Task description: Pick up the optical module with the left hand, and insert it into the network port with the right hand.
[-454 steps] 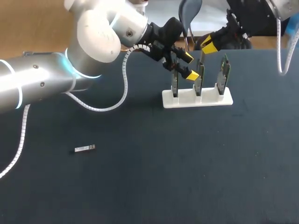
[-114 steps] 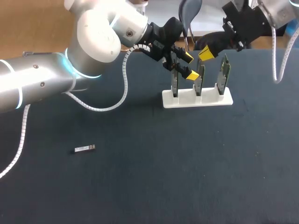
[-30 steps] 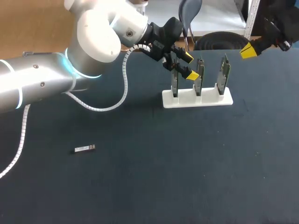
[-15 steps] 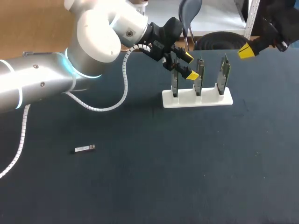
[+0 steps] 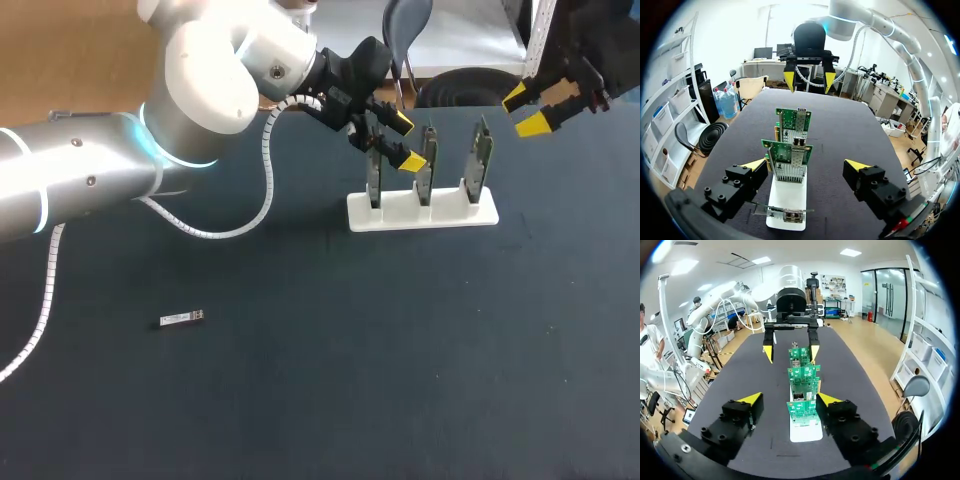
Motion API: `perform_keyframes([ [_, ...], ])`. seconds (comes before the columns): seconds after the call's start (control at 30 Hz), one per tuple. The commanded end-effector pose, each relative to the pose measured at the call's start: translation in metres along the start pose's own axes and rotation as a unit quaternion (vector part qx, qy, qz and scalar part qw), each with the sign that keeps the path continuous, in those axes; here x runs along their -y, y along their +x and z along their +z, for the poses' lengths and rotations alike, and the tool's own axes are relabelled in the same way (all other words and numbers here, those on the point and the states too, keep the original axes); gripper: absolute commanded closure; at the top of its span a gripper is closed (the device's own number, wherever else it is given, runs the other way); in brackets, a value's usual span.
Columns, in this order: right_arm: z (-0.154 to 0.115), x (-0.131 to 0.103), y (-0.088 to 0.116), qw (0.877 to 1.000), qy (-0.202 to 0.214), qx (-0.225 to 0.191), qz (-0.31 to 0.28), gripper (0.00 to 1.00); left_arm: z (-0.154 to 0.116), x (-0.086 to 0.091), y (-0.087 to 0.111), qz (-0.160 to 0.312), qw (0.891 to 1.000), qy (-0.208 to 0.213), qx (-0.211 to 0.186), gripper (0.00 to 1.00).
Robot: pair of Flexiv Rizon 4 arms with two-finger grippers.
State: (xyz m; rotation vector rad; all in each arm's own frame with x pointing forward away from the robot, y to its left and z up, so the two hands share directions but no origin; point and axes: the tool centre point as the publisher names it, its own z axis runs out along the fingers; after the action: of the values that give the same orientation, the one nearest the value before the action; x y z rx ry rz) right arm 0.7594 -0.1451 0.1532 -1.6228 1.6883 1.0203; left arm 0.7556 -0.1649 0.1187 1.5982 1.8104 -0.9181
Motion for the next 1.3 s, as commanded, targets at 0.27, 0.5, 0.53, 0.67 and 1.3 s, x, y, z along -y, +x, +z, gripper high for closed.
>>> perform_keyframes([
  [0.27, 0.001, -0.002, 0.000, 1.000, 0.003, 0.000, -0.001, 0.00, -0.033, 0.000, -0.032, 0.033, 0.998, -0.026, 0.036, 0.00],
  [0.5, 0.001, -0.002, 0.000, 1.000, 0.003, 0.000, -0.001, 0.00, -0.086, 0.007, -0.031, 0.070, 0.994, -0.081, 0.011, 0.00],
  [0.53, 0.001, -0.002, 0.000, 1.000, 0.003, 0.000, -0.001, 0.00, -0.095, 0.009, -0.028, 0.073, 0.993, -0.093, 0.005, 0.00],
  [0.67, 0.001, -0.002, 0.000, 1.000, 0.003, 0.000, -0.001, 0.00, -0.137, 0.021, -0.009, 0.063, 0.988, -0.139, -0.019, 0.00],
  [1.3, 0.001, -0.002, 0.000, 1.000, 0.003, 0.000, -0.001, 0.00, -0.230, 0.141, 0.163, -0.045, 0.945, -0.224, -0.234, 0.00],
])
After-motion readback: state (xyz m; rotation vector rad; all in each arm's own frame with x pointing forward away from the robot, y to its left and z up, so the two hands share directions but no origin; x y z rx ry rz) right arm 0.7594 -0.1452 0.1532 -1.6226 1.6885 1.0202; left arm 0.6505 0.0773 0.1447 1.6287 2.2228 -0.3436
